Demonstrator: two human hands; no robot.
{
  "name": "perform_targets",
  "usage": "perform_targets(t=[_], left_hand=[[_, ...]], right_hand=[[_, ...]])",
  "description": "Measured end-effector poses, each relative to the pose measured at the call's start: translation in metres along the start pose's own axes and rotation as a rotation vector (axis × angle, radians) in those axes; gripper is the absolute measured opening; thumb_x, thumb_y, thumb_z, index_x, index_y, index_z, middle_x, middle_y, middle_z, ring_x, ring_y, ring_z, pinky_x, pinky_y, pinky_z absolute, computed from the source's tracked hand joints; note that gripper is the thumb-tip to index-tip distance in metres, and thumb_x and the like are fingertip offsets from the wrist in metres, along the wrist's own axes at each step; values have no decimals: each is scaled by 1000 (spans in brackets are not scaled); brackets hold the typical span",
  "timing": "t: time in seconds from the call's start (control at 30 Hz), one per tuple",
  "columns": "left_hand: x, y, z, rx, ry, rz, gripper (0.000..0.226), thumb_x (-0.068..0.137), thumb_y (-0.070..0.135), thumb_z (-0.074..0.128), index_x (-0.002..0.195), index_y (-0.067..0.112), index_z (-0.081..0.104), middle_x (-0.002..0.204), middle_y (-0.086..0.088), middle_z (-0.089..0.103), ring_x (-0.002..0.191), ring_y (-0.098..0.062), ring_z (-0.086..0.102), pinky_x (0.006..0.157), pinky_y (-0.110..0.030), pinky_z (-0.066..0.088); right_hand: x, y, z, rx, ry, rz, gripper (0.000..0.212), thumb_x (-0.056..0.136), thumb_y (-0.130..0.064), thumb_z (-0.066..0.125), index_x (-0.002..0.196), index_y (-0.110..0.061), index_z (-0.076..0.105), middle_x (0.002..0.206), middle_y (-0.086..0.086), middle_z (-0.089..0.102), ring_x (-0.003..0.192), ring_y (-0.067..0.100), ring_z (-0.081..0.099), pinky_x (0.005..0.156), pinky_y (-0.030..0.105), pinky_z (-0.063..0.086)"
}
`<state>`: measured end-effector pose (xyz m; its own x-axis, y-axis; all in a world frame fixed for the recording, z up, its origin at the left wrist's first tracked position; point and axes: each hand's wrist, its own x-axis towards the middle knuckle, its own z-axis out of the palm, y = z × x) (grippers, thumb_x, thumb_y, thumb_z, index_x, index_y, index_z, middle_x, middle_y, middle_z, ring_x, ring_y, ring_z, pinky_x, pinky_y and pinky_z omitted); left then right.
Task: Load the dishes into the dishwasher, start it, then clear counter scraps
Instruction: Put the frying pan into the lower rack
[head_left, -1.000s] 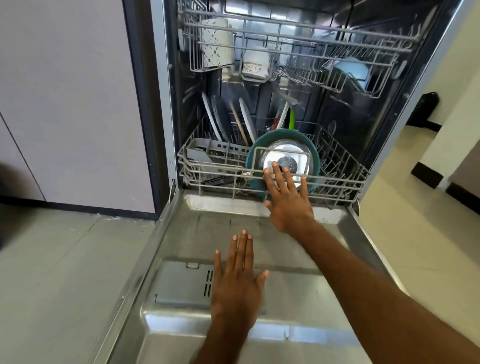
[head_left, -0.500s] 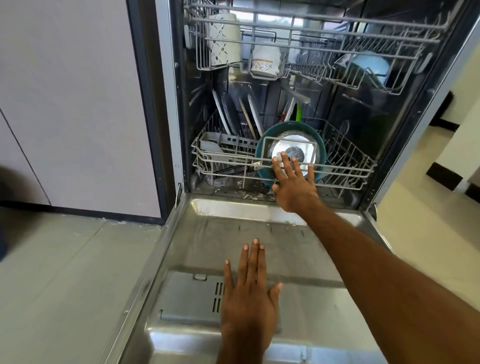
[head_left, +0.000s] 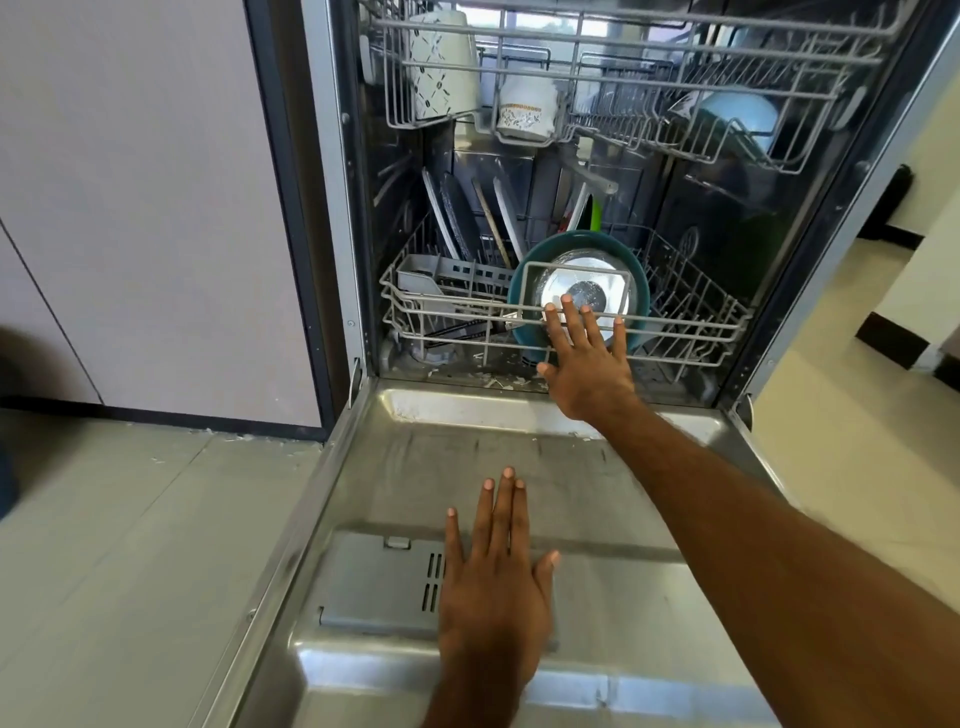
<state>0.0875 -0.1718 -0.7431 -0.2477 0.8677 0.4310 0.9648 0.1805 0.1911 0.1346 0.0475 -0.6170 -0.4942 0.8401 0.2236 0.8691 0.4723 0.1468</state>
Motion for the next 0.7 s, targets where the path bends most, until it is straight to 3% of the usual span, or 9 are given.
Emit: perform_targets(t=[0.2,0.3,0.33,0.4,0.47,0.6,0.7], left_hand=[[0,-2,-4,24,-76,17,68,94,48,31,146,5,45,155,-10,38,141,-26,41,109,-60,33],[2,1,-13,30,-165,-18,71,95,49,27,147,4,42,158,-10,32,144,-25,35,111,-58,22],[3,2,-18,34,-195,-31,74,95,50,21,151,4,36,161,-9,25,147,-24,27,113,-57,16],[-3,9,-30,95,-270,-10,75,96,51,5,157,7,3,164,-7,-8,151,-21,-7,120,-55,0],[-10,22,-44,104,-333,8,71,102,49,9,153,10,-20,160,-5,-28,148,-21,-24,121,-51,-8],[-47,61,-83,-101,-346,-9,77,105,25,38,155,9,-17,162,-6,-24,151,-23,-18,123,-46,-2],[-90,86,-101,-396,-372,-78,72,104,23,41,158,10,-4,166,-4,-9,153,-20,-6,124,-36,6]], right_hand=[[-63,-4,-5,85,-51,-7,76,104,-51,23,152,-18,-26,159,0,-31,149,20,-24,116,52,-20],[-120,-4,-13,131,-92,-32,74,104,-52,21,154,-17,-23,161,-2,-29,149,17,-22,119,51,-17],[-140,-4,-16,136,-114,-44,74,104,-52,20,154,-17,-23,161,-2,-28,150,17,-22,119,51,-15],[-181,-1,-19,176,-134,-49,75,104,-53,20,154,-18,-22,161,-3,-28,150,16,-22,120,50,-14],[-225,1,-23,272,-142,-23,74,104,-53,23,156,-19,-18,162,-5,-24,150,14,-20,121,48,-12],[-334,-11,-39,890,-88,271,66,103,-48,32,159,-20,10,166,-5,8,152,13,8,123,36,7],[-396,-31,-53,1273,-138,554,52,104,-44,38,152,-24,36,155,-4,40,139,10,40,115,26,28]])
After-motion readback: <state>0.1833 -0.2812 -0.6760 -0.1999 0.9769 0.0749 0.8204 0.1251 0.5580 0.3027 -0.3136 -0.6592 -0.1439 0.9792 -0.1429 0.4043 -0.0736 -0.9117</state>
